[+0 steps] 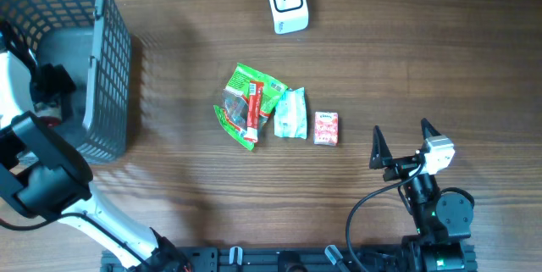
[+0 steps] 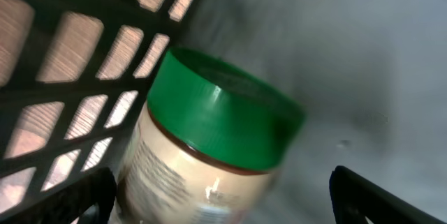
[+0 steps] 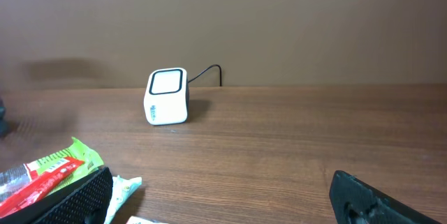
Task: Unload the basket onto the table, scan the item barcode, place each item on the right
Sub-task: 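Grasp the green-lidded jar in the basket and set it on table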
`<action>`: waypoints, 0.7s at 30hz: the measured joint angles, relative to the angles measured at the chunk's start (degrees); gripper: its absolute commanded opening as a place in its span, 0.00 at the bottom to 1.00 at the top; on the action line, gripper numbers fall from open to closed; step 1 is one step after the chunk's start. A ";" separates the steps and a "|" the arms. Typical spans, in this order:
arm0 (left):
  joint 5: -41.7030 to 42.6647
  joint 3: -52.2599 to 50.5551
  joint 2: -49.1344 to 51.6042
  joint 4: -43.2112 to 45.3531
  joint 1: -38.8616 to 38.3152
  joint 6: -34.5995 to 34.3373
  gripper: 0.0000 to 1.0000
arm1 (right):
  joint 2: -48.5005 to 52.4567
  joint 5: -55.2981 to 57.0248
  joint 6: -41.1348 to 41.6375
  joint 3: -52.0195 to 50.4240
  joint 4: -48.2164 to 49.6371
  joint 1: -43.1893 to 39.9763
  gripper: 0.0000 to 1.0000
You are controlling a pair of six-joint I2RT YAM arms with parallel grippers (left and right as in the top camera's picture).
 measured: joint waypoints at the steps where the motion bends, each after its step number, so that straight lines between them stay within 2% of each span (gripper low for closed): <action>1: 0.13 -1.20 0.28 1.51 0.11 0.55 0.93 | 0.00 0.00 0.00 0.00 0.00 0.00 1.00; 3: 0.22 -3.56 1.44 3.72 0.31 1.66 0.82 | 0.00 0.00 0.02 0.00 0.00 0.00 1.00; 4: 0.22 -4.39 2.10 4.55 0.31 2.08 0.80 | 0.00 0.00 0.02 0.00 0.00 0.00 1.00; 5: 0.35 -4.48 2.16 5.20 0.35 2.47 0.80 | 0.00 0.00 0.02 0.00 0.00 0.00 1.00; 6: 0.26 -4.48 2.23 5.68 0.44 2.71 0.88 | 0.00 0.00 0.00 0.00 0.00 0.00 1.00; 8: 0.26 -4.48 2.23 5.88 0.52 2.60 0.96 | 0.00 0.00 0.00 0.00 0.00 0.00 1.00; 10: 0.24 -4.28 2.23 5.90 0.55 3.06 0.99 | 0.00 0.00 0.02 0.00 0.00 0.00 1.00; 13: 0.24 -2.93 2.23 5.88 0.55 3.13 0.99 | 0.00 0.00 0.00 0.00 0.00 0.00 1.00; 19: 0.22 -1.88 1.73 4.68 0.59 3.15 0.90 | 0.00 0.00 0.00 0.00 0.00 0.00 1.00; 21: 0.22 -1.88 1.73 4.55 0.59 3.15 0.91 | 0.00 0.00 0.02 0.00 0.00 0.00 1.00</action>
